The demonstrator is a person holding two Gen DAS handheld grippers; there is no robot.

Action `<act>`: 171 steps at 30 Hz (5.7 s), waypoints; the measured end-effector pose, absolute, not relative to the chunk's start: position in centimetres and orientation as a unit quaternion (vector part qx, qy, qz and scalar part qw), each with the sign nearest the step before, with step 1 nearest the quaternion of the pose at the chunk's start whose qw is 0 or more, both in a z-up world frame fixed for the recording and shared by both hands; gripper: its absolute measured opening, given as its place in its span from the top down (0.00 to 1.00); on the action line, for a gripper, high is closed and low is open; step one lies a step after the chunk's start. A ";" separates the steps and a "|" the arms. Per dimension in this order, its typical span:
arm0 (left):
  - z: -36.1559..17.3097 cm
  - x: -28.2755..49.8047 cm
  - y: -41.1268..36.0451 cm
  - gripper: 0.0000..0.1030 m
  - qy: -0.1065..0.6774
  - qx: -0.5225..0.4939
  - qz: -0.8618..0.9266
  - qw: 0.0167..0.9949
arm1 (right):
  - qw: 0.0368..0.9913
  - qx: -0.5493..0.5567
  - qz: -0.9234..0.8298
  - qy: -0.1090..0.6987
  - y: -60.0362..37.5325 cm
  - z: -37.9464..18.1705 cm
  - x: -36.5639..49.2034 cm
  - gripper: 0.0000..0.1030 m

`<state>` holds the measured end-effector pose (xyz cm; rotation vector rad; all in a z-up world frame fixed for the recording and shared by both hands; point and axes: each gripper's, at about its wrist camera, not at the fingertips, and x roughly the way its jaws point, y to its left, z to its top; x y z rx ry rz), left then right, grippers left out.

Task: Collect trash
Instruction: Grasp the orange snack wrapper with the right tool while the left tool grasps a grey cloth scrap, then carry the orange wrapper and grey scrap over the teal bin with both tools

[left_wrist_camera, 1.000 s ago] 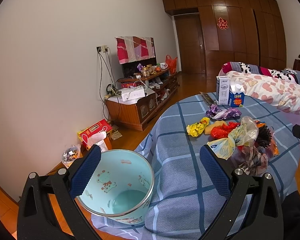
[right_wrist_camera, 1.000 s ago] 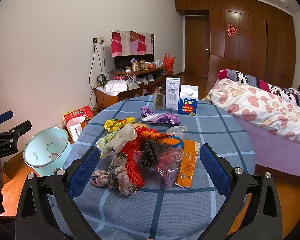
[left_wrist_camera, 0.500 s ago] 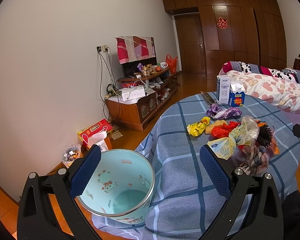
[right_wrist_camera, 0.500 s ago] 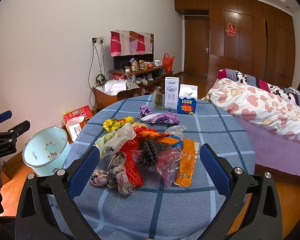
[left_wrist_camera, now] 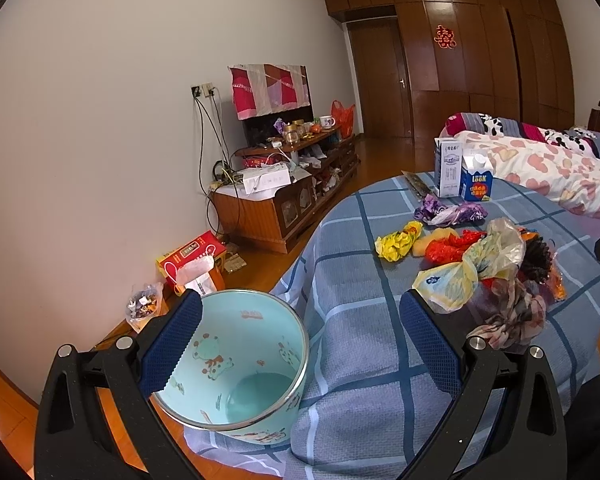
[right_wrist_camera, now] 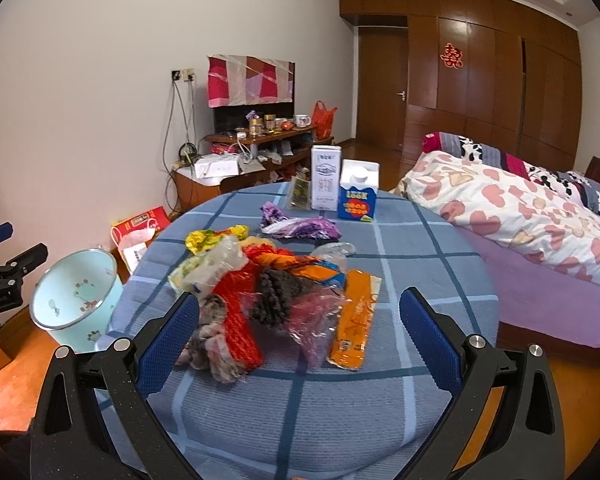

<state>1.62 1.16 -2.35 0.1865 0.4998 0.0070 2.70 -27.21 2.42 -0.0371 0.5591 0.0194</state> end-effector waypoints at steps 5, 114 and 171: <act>-3.7 1.7 -0.5 0.06 0.255 0.103 -0.009 0.961 | 0.958 -0.022 -0.016 0.286 -28.8 1.0 3.0 0.05; -0.7 3.9 -2.3 0.98 0.220 0.076 -0.095 0.968 | 0.951 -0.006 0.080 0.299 -27.2 1.1 8.9 0.79; -5.6 3.4 12.8 0.98 0.277 0.051 0.087 0.955 | 0.905 -0.127 0.261 0.311 -6.1 -2.4 13.5 0.79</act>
